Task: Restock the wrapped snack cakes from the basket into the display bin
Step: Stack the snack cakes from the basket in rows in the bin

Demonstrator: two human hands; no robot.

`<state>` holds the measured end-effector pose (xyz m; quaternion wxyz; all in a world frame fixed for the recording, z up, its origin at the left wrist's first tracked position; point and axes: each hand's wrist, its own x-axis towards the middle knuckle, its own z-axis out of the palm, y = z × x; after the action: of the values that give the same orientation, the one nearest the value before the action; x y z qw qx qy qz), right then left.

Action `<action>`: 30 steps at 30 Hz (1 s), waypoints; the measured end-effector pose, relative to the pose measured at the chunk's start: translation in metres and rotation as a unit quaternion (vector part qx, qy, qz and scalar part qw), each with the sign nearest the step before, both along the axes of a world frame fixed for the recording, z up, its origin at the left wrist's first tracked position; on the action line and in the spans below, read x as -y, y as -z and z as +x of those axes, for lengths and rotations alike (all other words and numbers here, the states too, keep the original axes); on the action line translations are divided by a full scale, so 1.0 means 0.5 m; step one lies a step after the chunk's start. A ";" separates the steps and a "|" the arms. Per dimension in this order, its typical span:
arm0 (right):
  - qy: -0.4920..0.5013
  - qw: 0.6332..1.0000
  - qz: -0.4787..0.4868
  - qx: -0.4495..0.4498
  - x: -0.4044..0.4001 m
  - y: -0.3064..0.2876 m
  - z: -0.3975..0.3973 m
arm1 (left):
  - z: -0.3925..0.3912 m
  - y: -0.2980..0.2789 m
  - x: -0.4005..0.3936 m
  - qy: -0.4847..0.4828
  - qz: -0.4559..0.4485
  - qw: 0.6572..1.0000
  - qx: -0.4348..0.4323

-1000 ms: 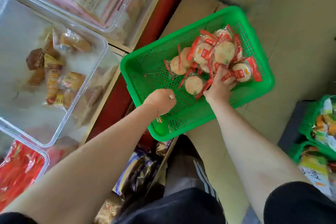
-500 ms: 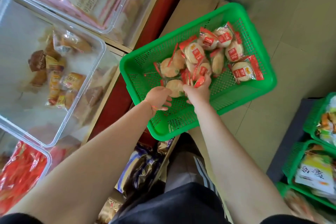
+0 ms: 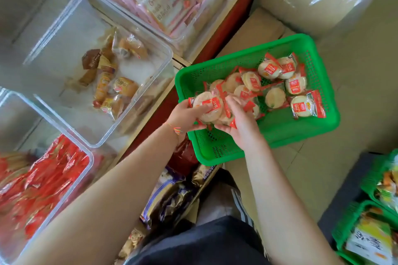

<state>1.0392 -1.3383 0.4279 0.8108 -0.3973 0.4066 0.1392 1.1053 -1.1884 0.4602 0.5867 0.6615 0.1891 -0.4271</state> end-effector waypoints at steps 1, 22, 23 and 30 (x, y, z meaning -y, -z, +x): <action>0.021 1.000 0.004 0.004 -0.008 -0.014 0.009 | 0.004 -0.016 -0.016 -0.007 -0.010 1.000 0.015; -0.285 0.794 -0.407 0.350 -0.616 -0.326 0.071 | -0.134 -0.235 -0.660 -0.412 -0.095 0.896 0.138; -0.339 0.755 -0.410 0.384 -0.644 -0.334 0.065 | -0.139 -0.240 -0.674 -0.399 -0.116 0.898 0.147; -0.402 0.682 -0.459 0.403 -0.733 -0.341 0.058 | -0.164 -0.229 -0.756 -0.419 -0.210 0.873 0.137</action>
<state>1.0684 -0.9717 0.5984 0.4788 -0.8626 -0.1453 0.0747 1.0236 -0.8105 0.5748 0.8556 0.4338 0.2719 -0.0761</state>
